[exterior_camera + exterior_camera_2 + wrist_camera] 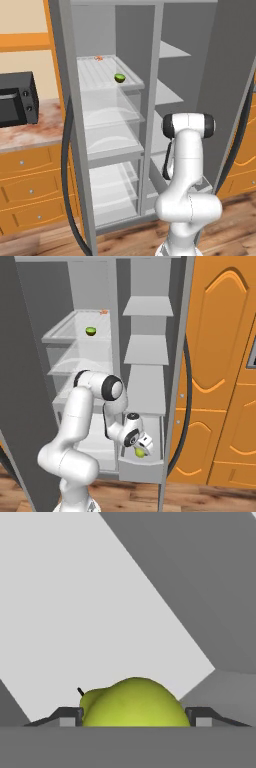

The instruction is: Take the pear and kiwi from the fridge shelf and place them in the freezer drawer to begin freezing them.

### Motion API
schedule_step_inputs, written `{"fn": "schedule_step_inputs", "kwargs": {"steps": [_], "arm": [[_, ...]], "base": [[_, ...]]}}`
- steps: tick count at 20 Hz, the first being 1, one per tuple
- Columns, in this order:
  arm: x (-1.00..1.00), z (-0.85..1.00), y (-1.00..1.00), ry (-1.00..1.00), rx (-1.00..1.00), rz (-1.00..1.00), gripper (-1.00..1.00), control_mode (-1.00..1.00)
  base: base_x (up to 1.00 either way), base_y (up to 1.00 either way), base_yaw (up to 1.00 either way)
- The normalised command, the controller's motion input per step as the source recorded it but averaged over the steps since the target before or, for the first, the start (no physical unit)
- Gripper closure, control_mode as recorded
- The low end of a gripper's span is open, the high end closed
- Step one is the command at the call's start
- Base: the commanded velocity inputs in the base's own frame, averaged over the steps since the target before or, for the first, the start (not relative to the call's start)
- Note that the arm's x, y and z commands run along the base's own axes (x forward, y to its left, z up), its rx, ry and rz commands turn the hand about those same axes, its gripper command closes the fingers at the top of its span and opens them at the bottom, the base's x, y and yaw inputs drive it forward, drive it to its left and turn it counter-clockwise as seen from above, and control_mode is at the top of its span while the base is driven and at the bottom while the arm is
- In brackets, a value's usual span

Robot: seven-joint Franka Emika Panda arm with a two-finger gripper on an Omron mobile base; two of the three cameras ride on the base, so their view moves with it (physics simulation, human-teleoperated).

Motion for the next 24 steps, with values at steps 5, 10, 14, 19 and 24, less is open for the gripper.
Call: {"fn": "schedule_step_inputs", "kwargs": {"steps": [5, 10, 14, 19, 24], "arm": [[0.09, -0.1, -0.05, 0.0, 0.0, 0.0, -1.0, -1.0], [0.0, 0.0, 0.0, 0.0, 0.0, 0.0, -1.0, -1.0], [0.0, 0.36, 0.04, -0.01, 0.0, -0.05, -1.0, -1.0], [-0.11, 0.89, 0.13, -0.18, 0.0, -0.03, -1.0, -1.0], [-0.57, 1.0, 0.25, -0.37, 0.0, 0.0, -1.0, -1.0]], "base": [[0.0, 0.0, 0.0], [0.0, 0.0, 0.0], [0.0, 0.0, 0.0], [0.0, 0.0, 0.0], [0.0, 0.0, 0.0]]}}
